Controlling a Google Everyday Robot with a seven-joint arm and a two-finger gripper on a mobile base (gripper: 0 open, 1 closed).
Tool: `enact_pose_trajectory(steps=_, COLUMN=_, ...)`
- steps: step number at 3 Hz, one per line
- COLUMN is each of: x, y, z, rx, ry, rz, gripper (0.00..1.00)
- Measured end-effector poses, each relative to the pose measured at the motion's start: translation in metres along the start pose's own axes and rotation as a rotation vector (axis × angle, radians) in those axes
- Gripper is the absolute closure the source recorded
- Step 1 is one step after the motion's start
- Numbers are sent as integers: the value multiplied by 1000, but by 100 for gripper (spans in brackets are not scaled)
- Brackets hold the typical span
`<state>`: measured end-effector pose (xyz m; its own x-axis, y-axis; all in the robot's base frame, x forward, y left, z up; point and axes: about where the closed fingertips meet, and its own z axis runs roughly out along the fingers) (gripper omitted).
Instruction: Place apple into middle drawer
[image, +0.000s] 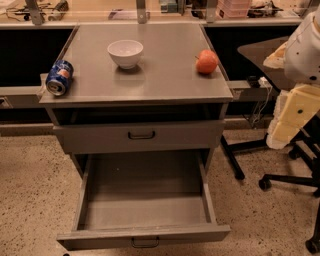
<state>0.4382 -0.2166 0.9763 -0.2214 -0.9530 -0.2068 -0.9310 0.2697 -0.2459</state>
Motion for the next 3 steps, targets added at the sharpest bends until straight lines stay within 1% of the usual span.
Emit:
enact_pose_trajectory(steps=1, x=-1, y=-7, z=3, rx=2, ry=-12, rz=-5, gripper=0)
enact_pose_trajectory(steps=2, x=-7, y=-35, z=18, rx=6, ry=-62, rz=-25, gripper=0)
enact_pose_trajectory(steps=3, x=-31, y=-102, z=46, rx=-5, ry=-179, rz=-63, gripper=0)
